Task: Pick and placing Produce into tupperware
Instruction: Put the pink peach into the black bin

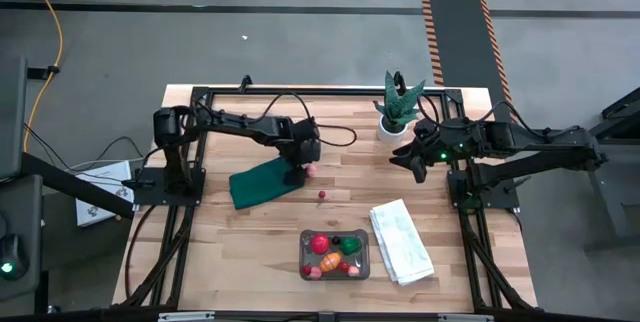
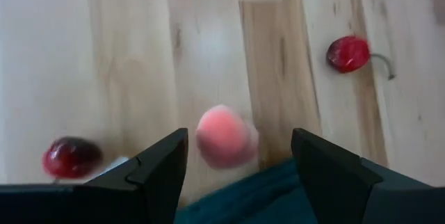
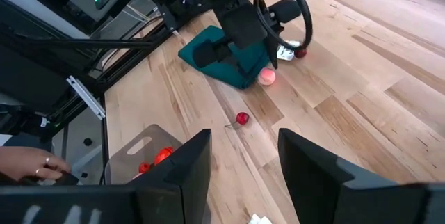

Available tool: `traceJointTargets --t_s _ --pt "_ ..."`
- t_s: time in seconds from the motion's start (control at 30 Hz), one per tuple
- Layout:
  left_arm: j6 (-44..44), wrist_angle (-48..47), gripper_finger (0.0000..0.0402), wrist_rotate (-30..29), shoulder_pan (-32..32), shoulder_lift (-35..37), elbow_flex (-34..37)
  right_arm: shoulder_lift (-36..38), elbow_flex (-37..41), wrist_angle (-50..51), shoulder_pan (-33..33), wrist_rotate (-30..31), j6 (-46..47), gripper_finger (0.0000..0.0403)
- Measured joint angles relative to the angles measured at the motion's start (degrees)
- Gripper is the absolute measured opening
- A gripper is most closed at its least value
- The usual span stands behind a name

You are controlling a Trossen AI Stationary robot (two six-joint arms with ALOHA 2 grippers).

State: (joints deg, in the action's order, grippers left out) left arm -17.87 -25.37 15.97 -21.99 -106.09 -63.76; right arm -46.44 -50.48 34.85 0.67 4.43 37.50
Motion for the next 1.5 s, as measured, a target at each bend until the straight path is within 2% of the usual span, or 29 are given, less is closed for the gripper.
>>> traceJointTargets --t_s 0.5,1.27,1.5 --pt "-2.2 1.06 0.0243 -1.56 2.59 -2.11 0.02 -0.01 0.0 0.0 -0.02 0.24 0.17 0.0156" --pt "-2.9 -1.5 0.0243 -3.55 2.53 -2.57 0.02 0.0 0.0 0.0 -0.02 1.38 0.08 0.0156" --pt "-2.85 -1.64 0.0209 -3.53 2.51 -2.57 0.02 0.0 0.0 0.0 -0.02 1.41 0.02 0.0156"
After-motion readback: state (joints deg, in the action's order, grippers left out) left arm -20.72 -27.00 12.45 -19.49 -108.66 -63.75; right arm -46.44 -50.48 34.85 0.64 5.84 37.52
